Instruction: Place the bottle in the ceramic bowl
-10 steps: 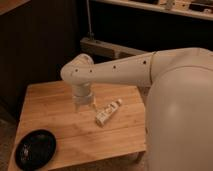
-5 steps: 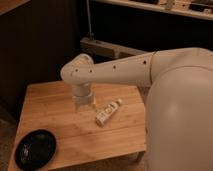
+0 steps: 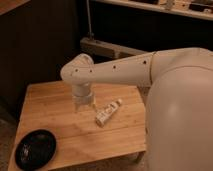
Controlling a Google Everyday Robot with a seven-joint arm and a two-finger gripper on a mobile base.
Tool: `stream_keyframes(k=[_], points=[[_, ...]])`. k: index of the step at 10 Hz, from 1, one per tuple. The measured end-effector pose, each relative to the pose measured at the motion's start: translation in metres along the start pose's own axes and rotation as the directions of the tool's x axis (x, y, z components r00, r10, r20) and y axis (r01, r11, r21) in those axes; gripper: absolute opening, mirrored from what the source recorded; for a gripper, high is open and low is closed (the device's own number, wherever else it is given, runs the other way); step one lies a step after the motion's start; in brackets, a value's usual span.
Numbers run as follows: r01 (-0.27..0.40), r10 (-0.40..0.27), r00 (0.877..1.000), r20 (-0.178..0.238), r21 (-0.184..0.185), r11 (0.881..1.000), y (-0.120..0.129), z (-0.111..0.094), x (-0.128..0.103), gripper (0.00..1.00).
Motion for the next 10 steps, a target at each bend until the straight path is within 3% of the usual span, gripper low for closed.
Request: stream_keyframes(k=[3,5,7,8,10], points=[[-0.005,0.005,1.000,0.001,0.003,1.000,0.000,-0.001,-0.001,0.65],[-0.056,0.056,0.998,0.020,0.023,0.998,-0.005,-0.007,-0.010,0.65],[-0.141,0.139,0.989,0.049,0.046,0.989,-0.028,-0.014,-0.036,0.65],[-0.194,0.190,0.979,0.067,0.051,0.980,-0.045,-0.018,-0.051,0.65],[-0.331,0.325,0.940,0.106,0.038,0.943,-0.090,-0.023,-0.071,0.65]])
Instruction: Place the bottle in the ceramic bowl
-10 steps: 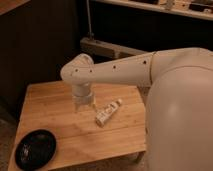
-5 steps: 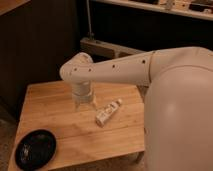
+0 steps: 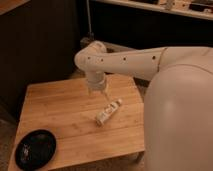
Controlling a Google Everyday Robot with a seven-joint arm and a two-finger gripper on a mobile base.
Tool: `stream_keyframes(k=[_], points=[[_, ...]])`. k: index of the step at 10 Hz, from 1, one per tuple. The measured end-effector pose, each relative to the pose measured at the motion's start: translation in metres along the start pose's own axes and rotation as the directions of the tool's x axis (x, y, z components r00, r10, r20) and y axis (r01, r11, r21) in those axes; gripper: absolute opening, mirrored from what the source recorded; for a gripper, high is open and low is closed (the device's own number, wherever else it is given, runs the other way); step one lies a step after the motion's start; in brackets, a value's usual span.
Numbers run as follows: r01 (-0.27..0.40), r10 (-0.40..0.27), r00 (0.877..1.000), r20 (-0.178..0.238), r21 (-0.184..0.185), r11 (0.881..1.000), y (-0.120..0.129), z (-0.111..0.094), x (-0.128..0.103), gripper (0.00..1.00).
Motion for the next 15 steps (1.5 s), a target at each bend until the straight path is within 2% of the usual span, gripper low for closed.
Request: stream_keyframes(k=[2,3,5,10,15], points=[[-0.108,0.109,0.994,0.011,-0.021,0.994,-0.032,0.007,-0.010,0.65],[-0.153,0.153,0.988,0.006,-0.043,0.987,-0.045,0.015,-0.007,0.65],[-0.207,0.207,0.978,-0.006,-0.075,0.976,-0.057,0.032,0.004,0.65],[-0.277,0.273,0.961,-0.051,-0.128,0.952,-0.042,0.082,0.014,0.65],[-0.300,0.289,0.953,-0.086,-0.172,0.938,-0.023,0.130,0.017,0.65]])
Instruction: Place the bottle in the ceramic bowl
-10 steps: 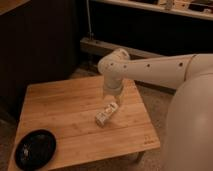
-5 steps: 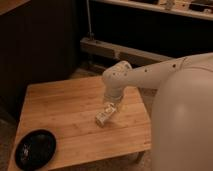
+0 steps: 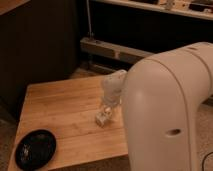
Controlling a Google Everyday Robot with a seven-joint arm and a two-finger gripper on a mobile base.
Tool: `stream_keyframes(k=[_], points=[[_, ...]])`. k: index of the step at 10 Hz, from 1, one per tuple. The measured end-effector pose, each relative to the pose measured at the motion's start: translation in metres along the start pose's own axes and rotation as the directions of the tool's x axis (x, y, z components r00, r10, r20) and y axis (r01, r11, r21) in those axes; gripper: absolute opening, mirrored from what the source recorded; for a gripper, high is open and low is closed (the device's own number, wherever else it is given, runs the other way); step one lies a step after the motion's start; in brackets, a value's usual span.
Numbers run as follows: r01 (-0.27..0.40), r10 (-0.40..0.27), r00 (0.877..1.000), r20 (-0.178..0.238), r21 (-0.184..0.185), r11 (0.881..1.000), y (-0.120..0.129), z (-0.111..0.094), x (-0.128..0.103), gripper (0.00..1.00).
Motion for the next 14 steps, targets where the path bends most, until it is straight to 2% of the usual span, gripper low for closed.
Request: stream_keyframes(k=[3,6,10,12,13,14], points=[[-0.007,0.006,1.000,-0.026,-0.012,1.000,0.004,0.027,0.002,0.65],[0.006,-0.007,0.999,-0.054,-0.015,1.000,0.009,0.038,0.005,0.63],[0.099,-0.099,0.988,-0.117,-0.006,0.995,0.027,0.047,0.015,0.26],[0.186,-0.186,0.972,-0.144,-0.018,0.982,0.056,0.050,0.033,0.04],[0.226,-0.227,0.963,-0.146,-0.025,0.974,0.063,0.045,0.043,0.01],[0.288,-0.291,0.946,-0.143,-0.038,0.957,0.072,0.035,0.057,0.00]])
